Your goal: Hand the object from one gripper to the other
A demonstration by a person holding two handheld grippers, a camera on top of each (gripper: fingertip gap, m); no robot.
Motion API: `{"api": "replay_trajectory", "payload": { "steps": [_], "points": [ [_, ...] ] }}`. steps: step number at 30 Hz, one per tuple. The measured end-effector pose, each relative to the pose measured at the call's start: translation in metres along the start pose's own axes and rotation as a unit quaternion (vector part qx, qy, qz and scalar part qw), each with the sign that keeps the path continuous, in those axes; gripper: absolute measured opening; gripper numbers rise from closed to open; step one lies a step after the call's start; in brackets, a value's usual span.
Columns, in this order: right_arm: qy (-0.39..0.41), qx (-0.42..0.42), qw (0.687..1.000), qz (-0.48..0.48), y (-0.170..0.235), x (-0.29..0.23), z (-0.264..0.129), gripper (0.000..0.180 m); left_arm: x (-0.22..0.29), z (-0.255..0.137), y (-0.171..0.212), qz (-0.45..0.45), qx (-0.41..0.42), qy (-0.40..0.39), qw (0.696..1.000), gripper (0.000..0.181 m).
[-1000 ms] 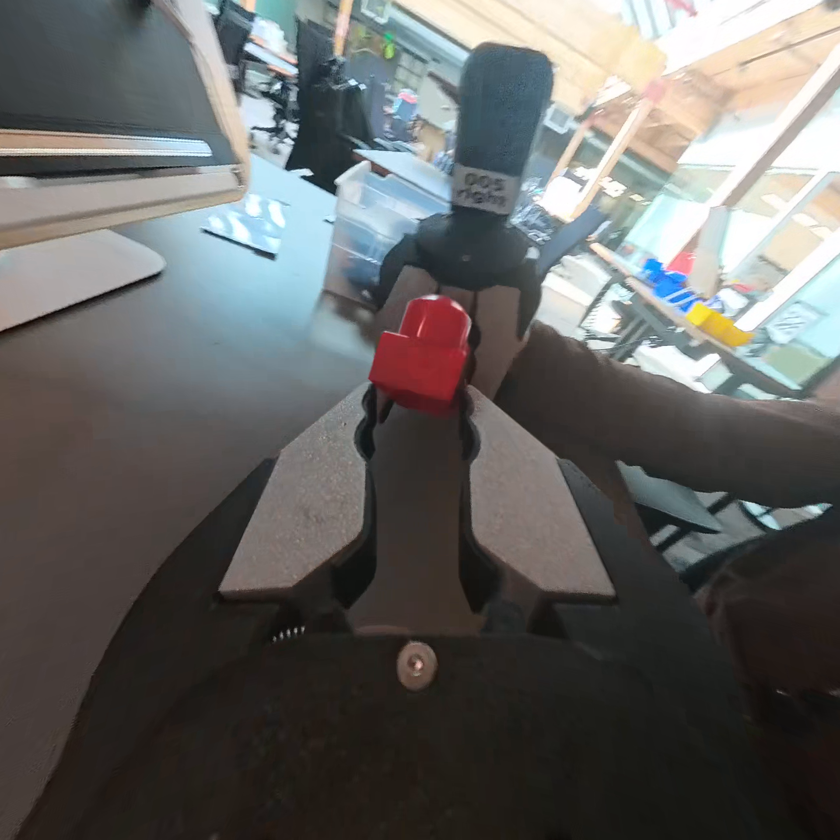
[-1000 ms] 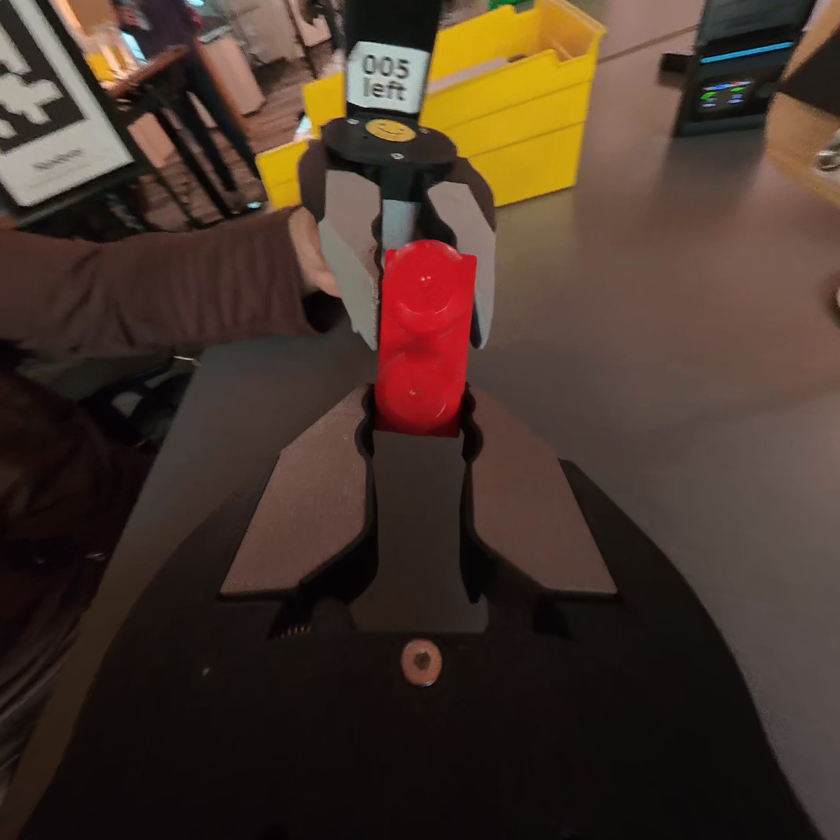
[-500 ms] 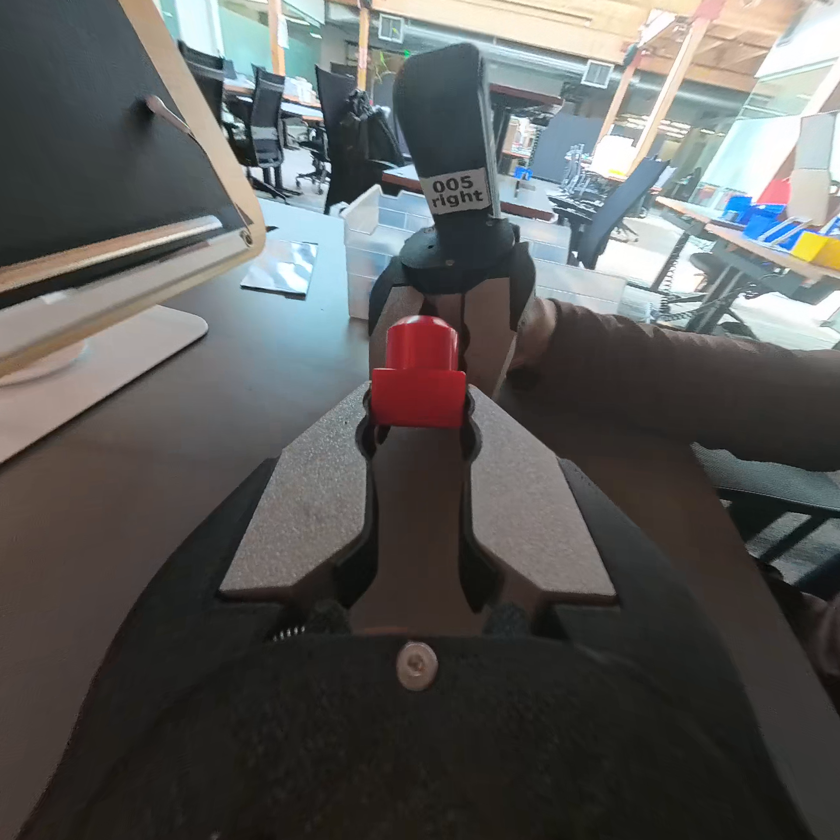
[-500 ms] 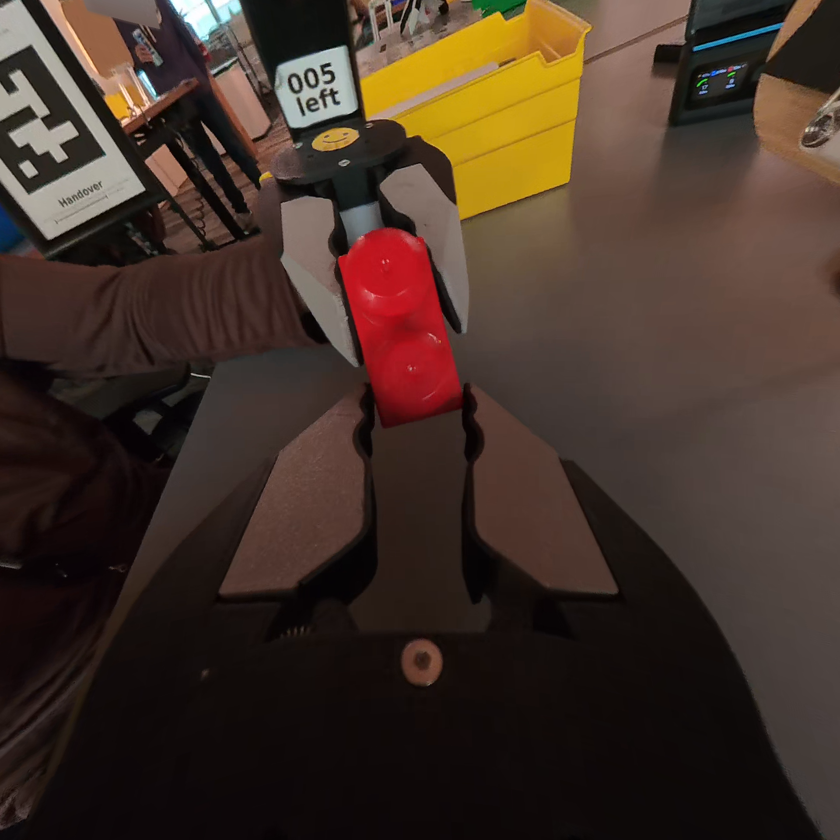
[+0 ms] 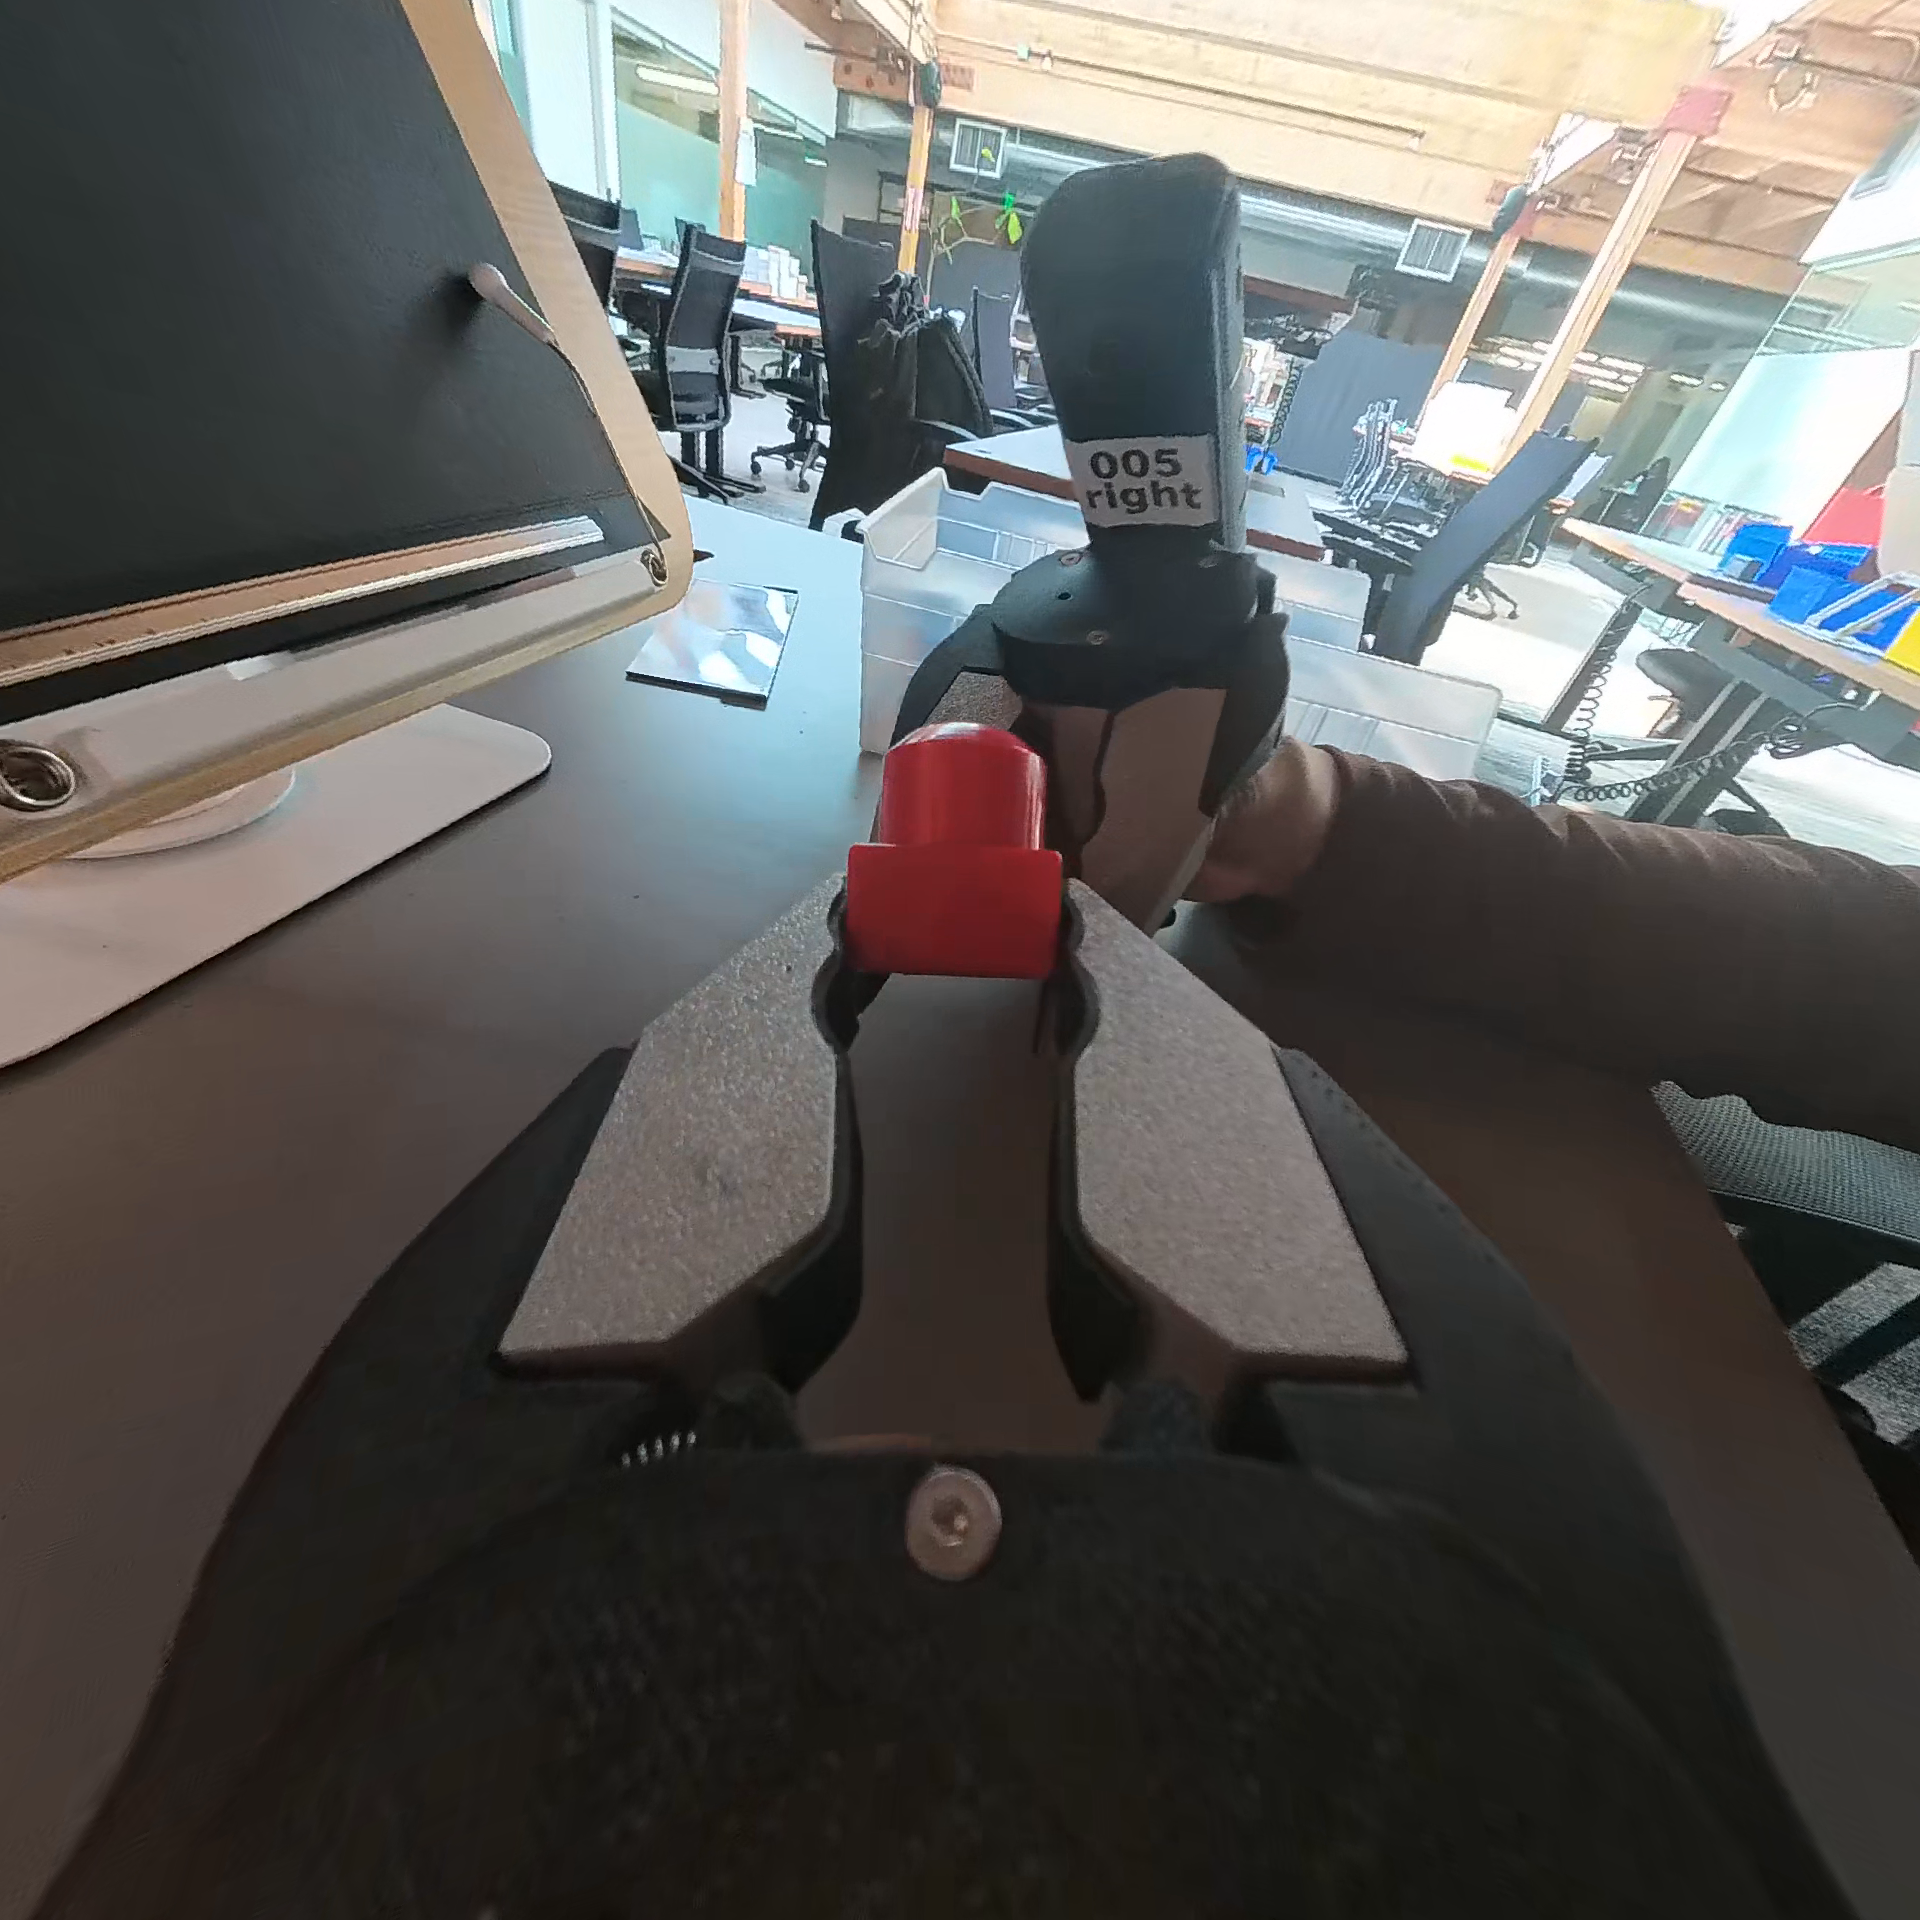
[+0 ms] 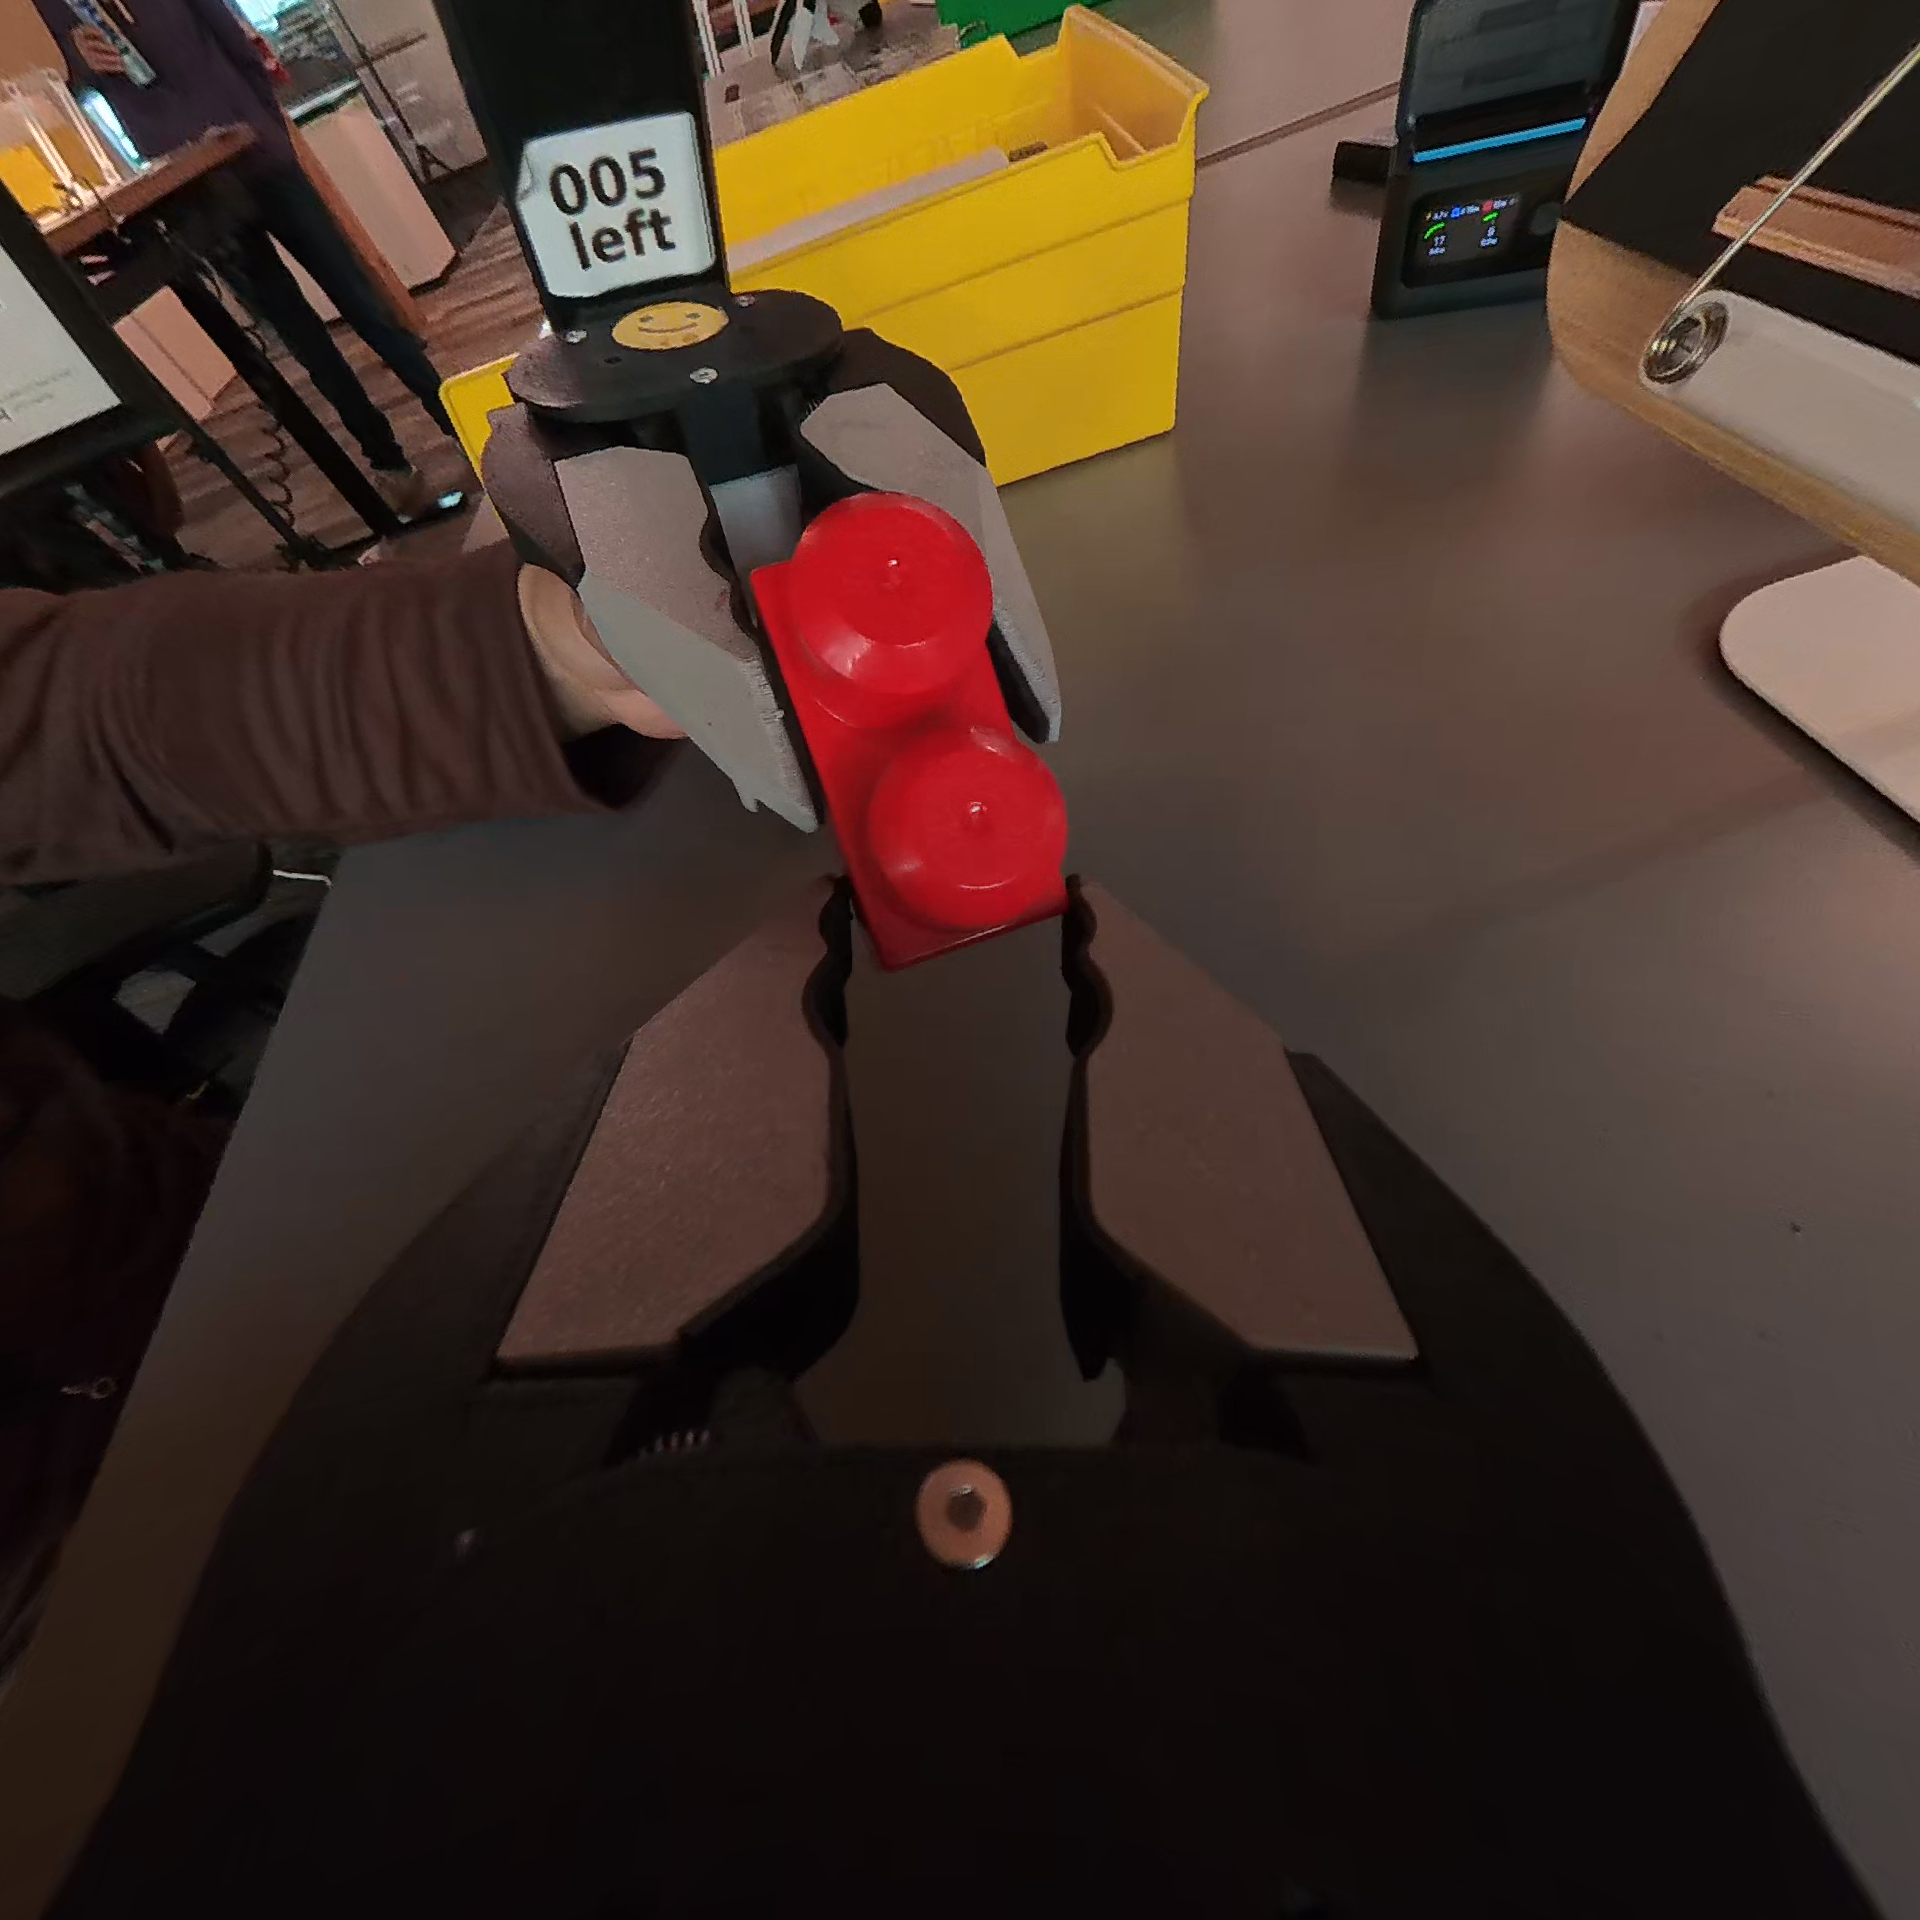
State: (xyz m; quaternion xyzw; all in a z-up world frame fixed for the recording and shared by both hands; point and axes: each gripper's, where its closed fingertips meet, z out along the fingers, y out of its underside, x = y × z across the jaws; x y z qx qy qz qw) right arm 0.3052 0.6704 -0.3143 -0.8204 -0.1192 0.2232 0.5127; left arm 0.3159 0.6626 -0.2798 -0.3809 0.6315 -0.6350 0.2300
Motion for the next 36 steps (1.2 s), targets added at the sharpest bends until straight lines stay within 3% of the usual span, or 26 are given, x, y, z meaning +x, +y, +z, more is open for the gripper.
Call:
{"api": "replay_trajectory", "payload": {
  "steps": [9,13,18,27,36],
  "points": [
    [-0.013,0.016,1.000,0.019,-0.005,-0.003,-0.003,0.036,-0.001,0.001,0.002,-0.031,-0.001,0.012,0.999,0.035],
    [-0.034,0.023,0.999,0.029,-0.007,-0.007,-0.004,0.037,-0.002,0.001,0.005,-0.047,-0.015,0.013,0.999,0.044],
    [-0.035,0.024,0.999,0.021,-0.008,-0.009,-0.005,0.036,0.000,0.000,0.002,-0.025,-0.010,0.015,1.000,0.040],
    [-0.052,0.043,0.997,0.035,-0.012,-0.012,-0.005,0.034,0.003,-0.004,-0.011,0.094,0.007,-0.025,0.995,0.038],
    [-0.023,0.071,0.997,0.009,-0.021,-0.006,-0.011,0.031,0.001,-0.004,-0.017,0.061,0.036,-0.017,0.997,0.036]
  ]
}}
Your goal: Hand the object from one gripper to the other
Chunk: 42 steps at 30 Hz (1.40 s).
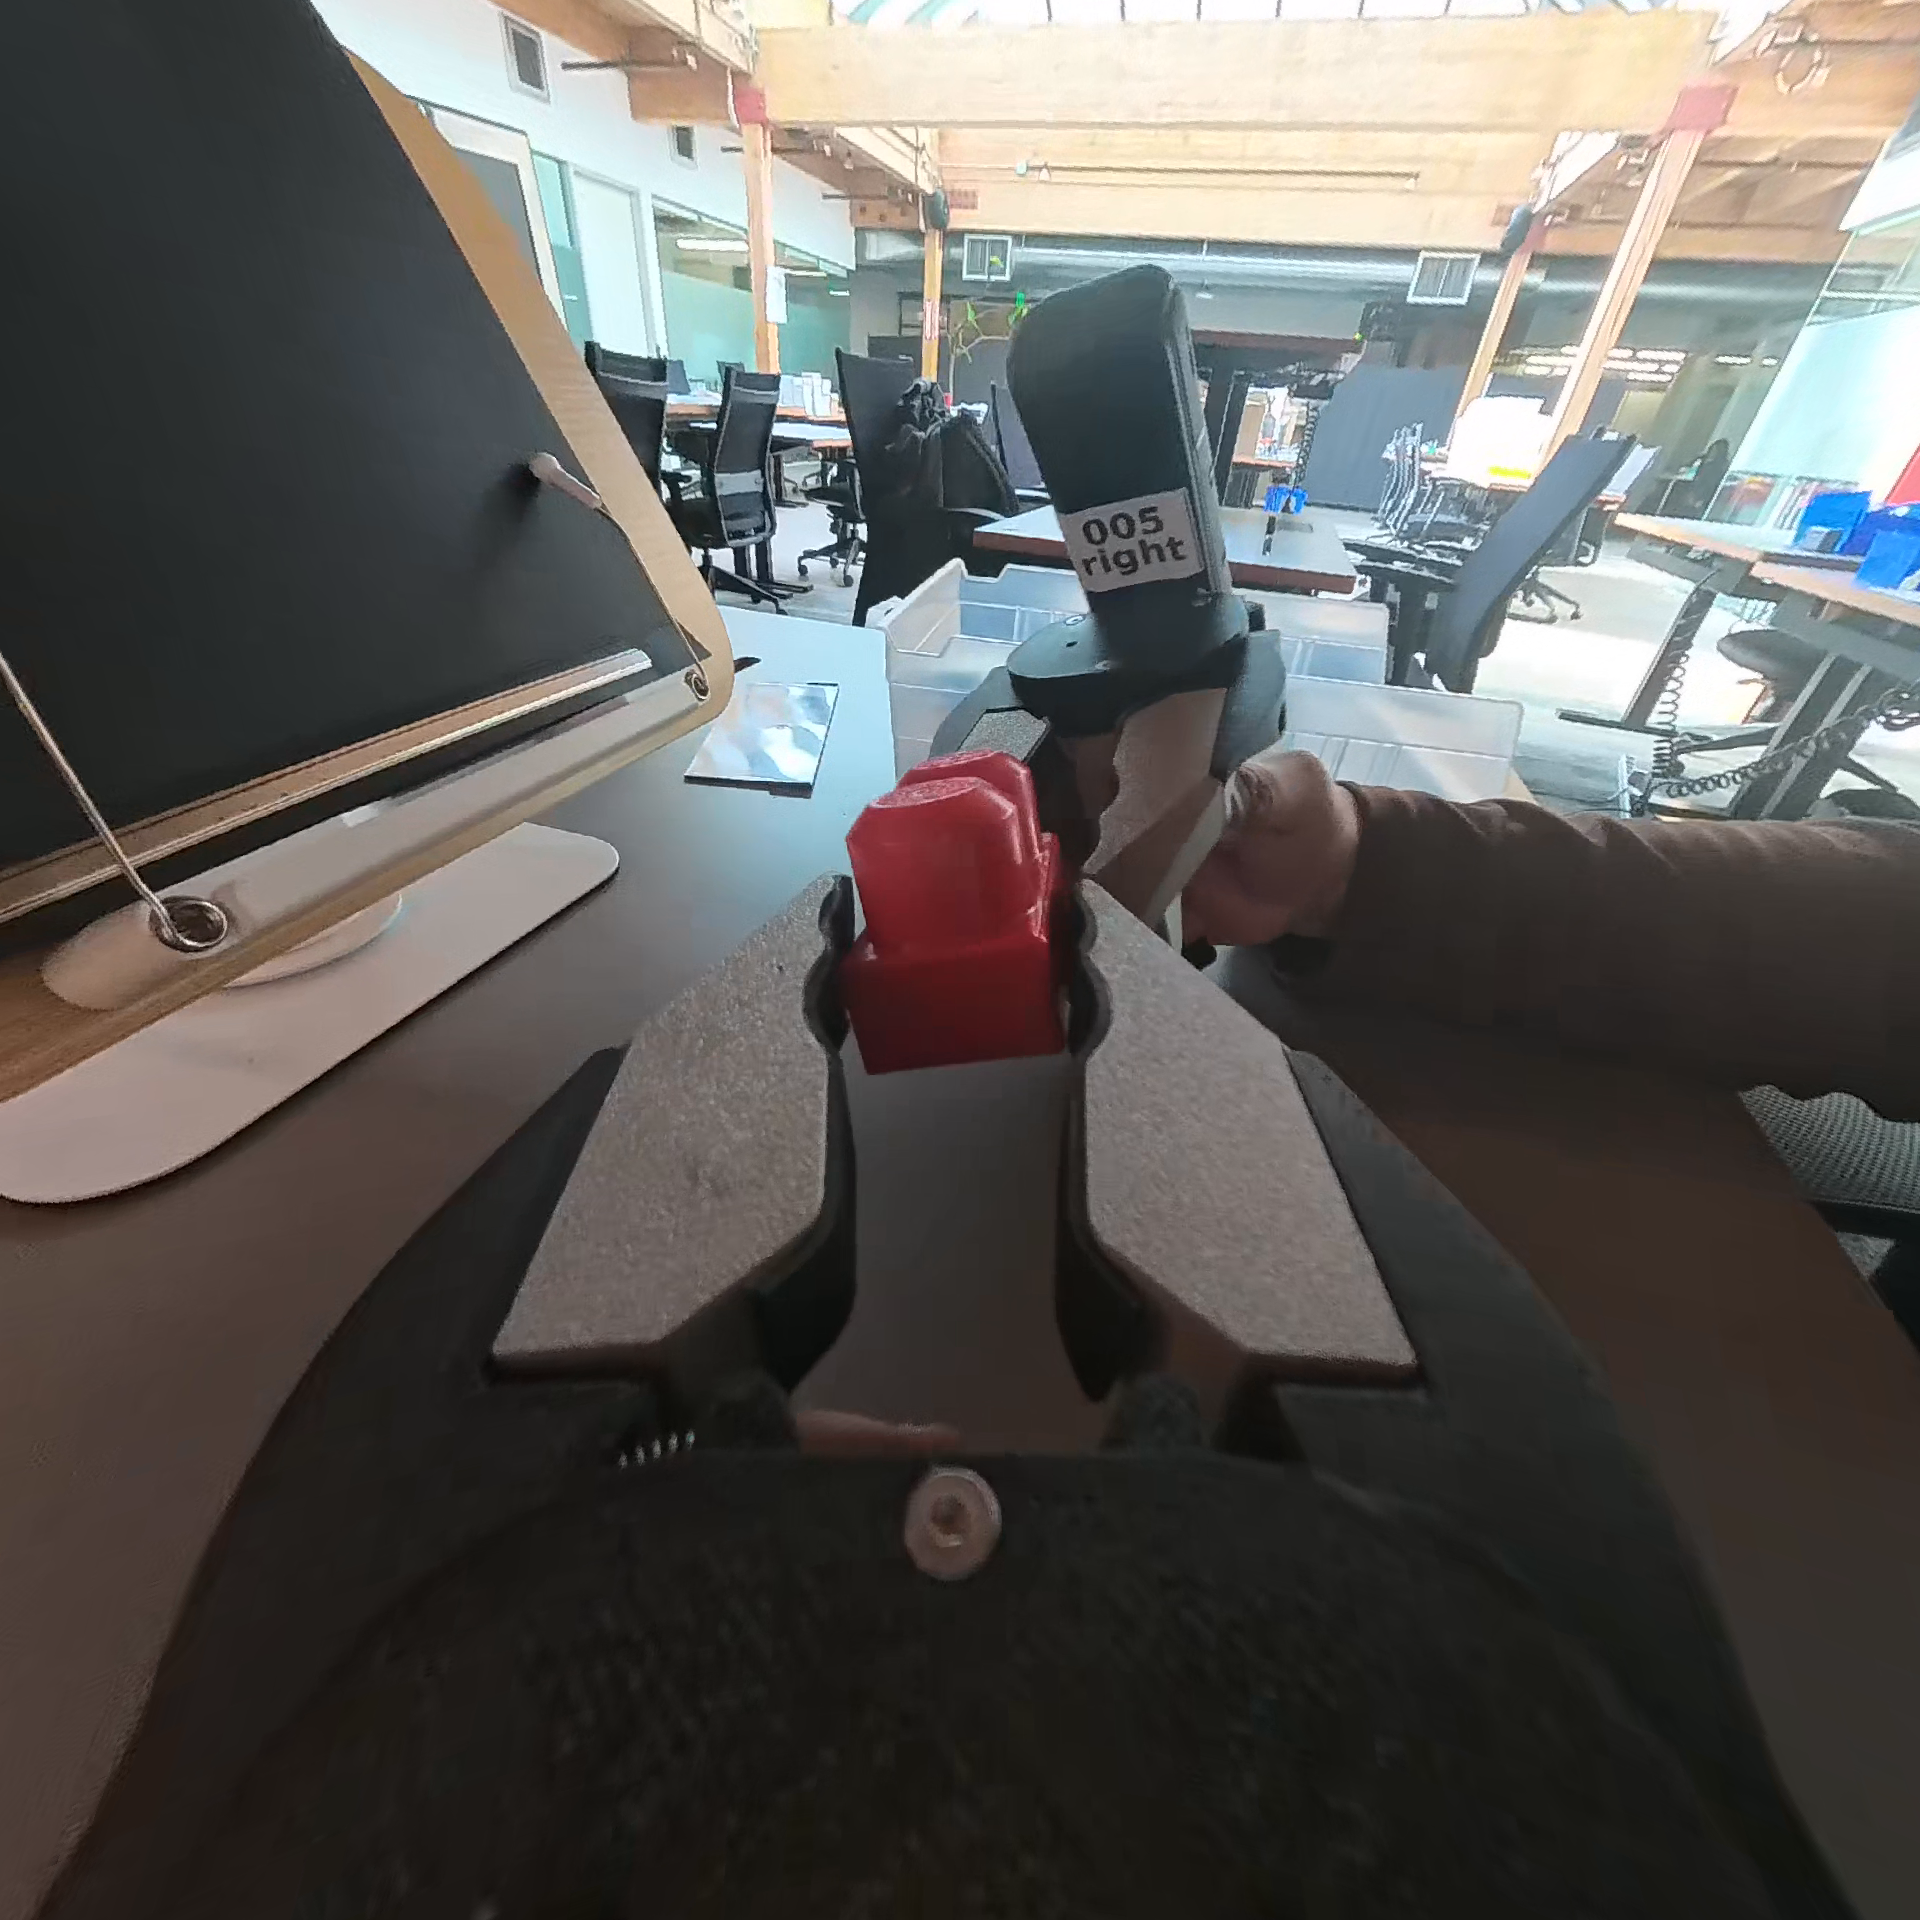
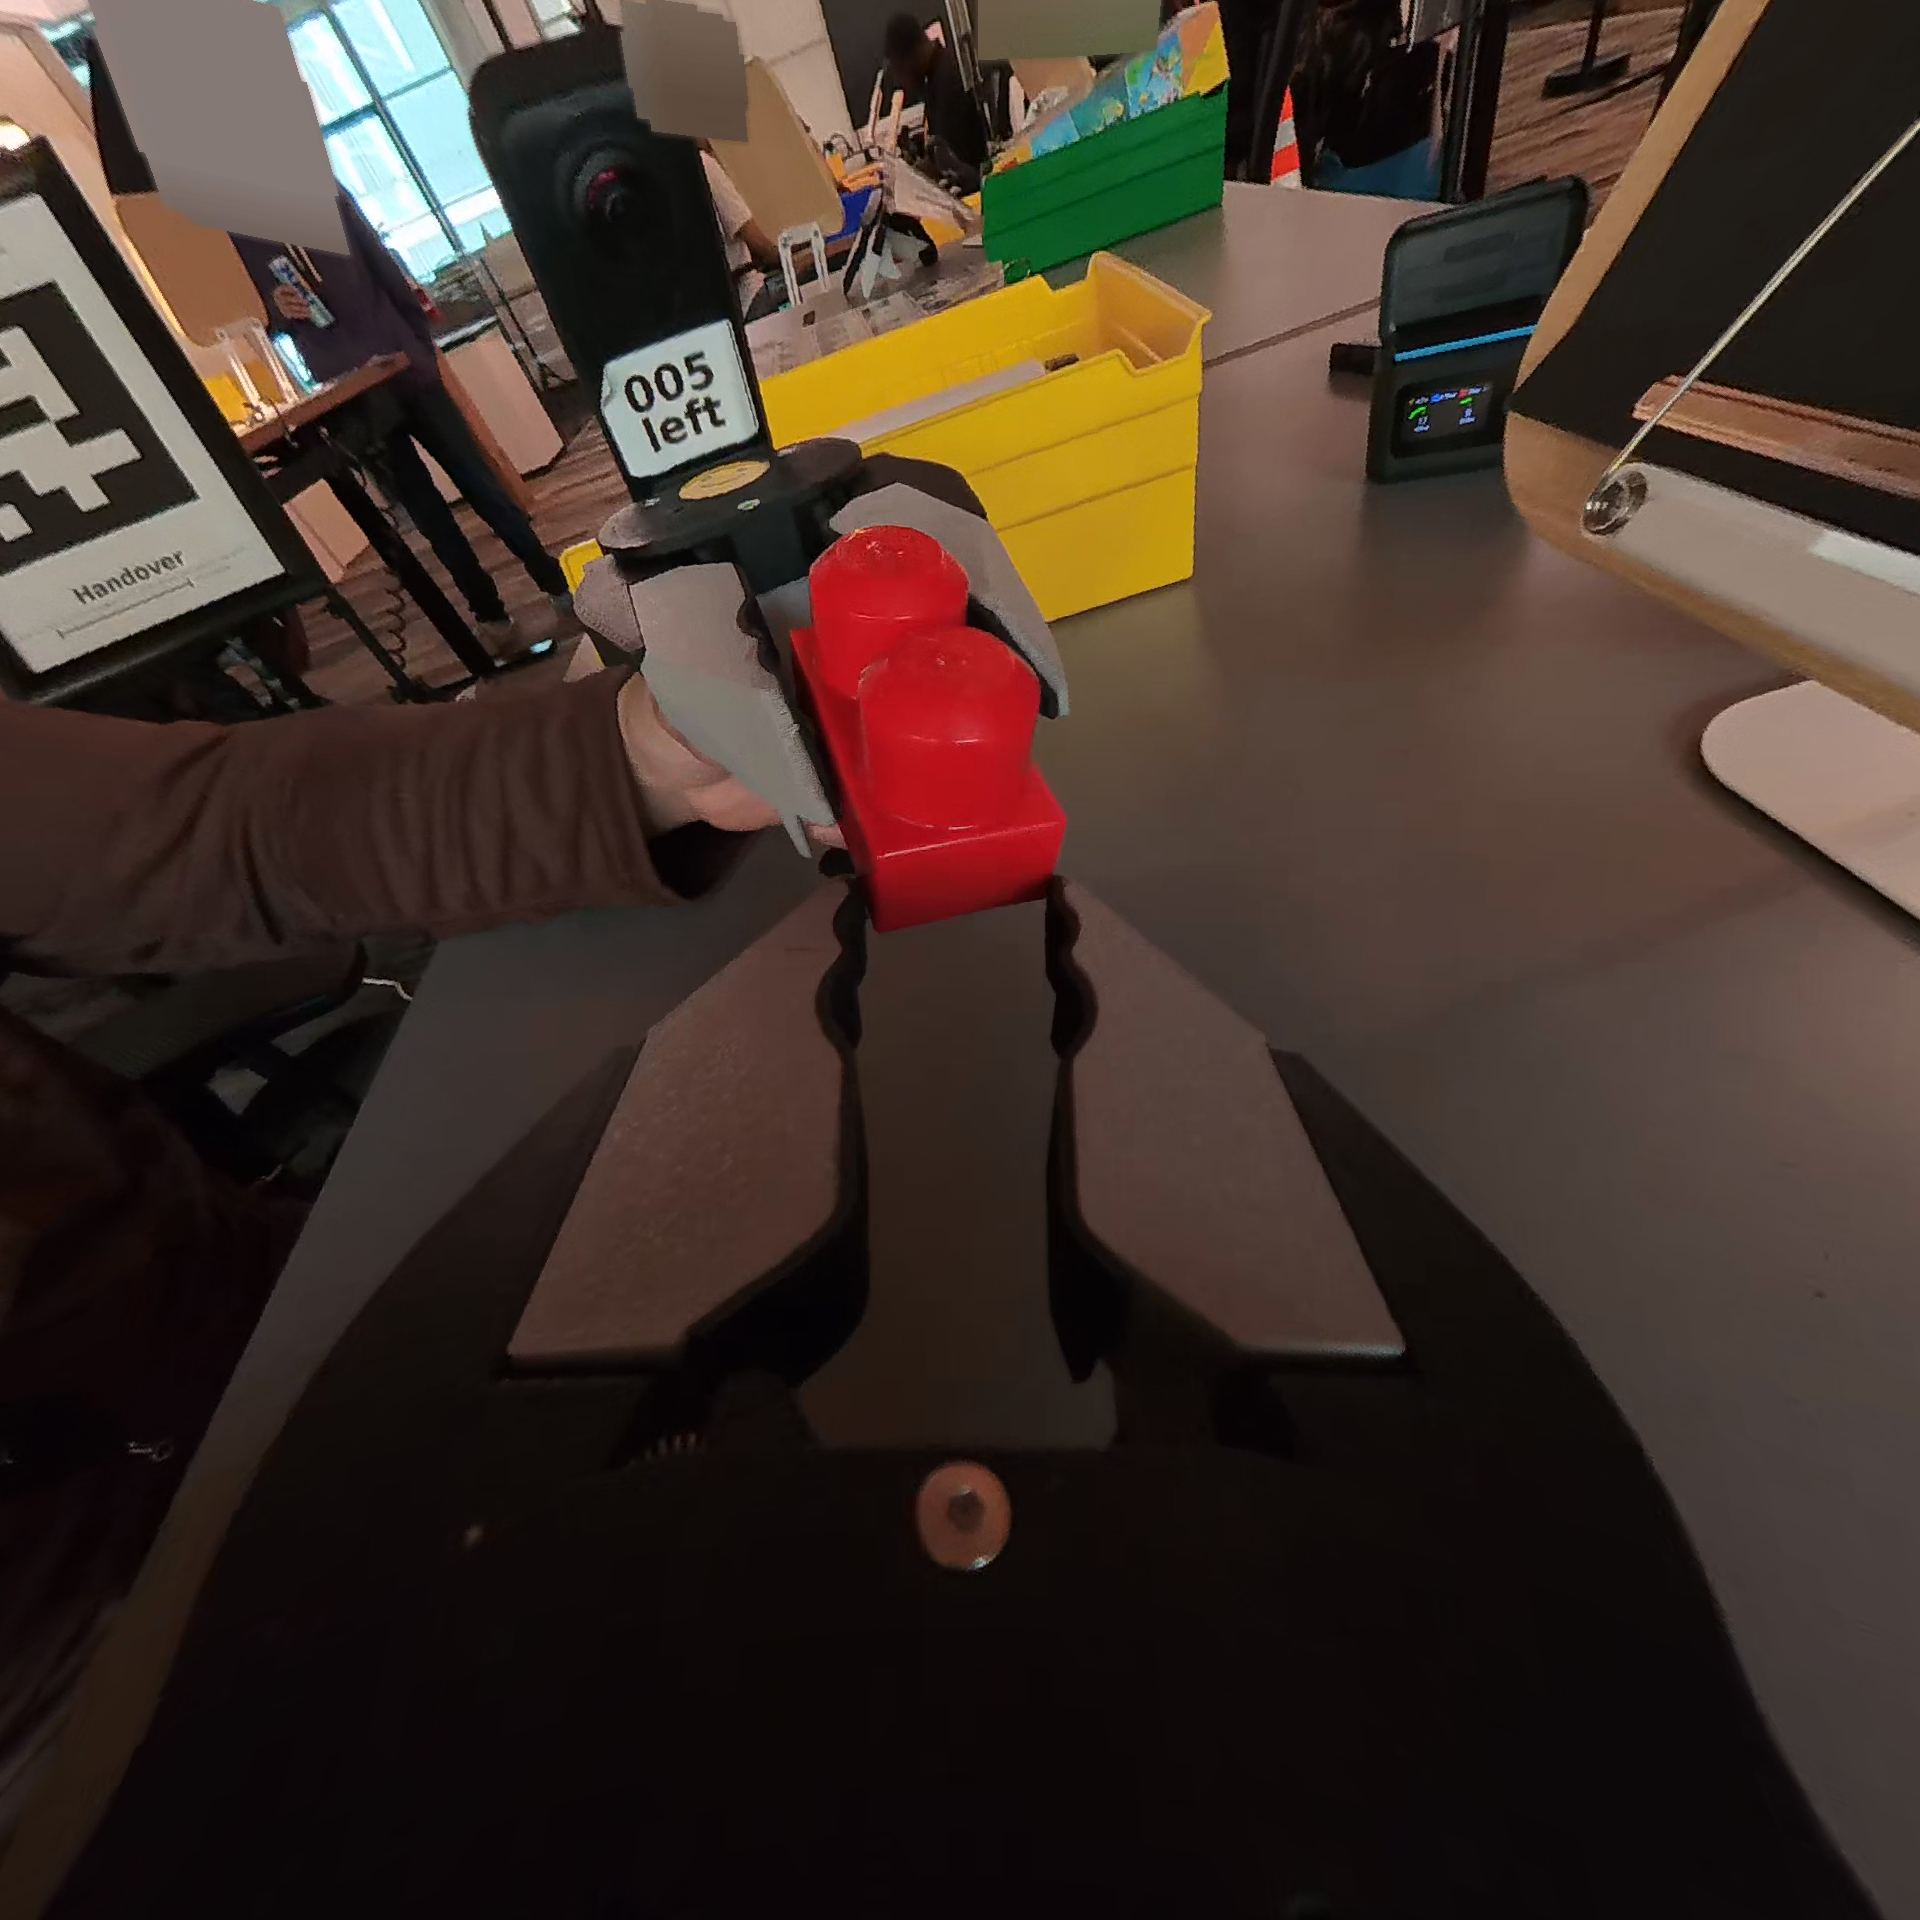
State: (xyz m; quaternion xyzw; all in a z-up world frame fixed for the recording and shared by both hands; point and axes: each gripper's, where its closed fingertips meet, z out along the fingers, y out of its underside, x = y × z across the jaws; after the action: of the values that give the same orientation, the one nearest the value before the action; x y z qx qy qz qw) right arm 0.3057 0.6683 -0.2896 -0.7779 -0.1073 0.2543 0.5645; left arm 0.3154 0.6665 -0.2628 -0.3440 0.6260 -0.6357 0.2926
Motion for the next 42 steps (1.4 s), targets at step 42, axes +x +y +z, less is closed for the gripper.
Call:
{"api": "replay_trajectory", "payload": {
  "steps": [42],
  "points": [
    [-0.175,0.112,0.968,0.142,-0.036,-0.028,-0.019,0.070,0.020,0.005,-0.001,0.415,-0.075,-0.168,0.891,0.059]
  ]
}}
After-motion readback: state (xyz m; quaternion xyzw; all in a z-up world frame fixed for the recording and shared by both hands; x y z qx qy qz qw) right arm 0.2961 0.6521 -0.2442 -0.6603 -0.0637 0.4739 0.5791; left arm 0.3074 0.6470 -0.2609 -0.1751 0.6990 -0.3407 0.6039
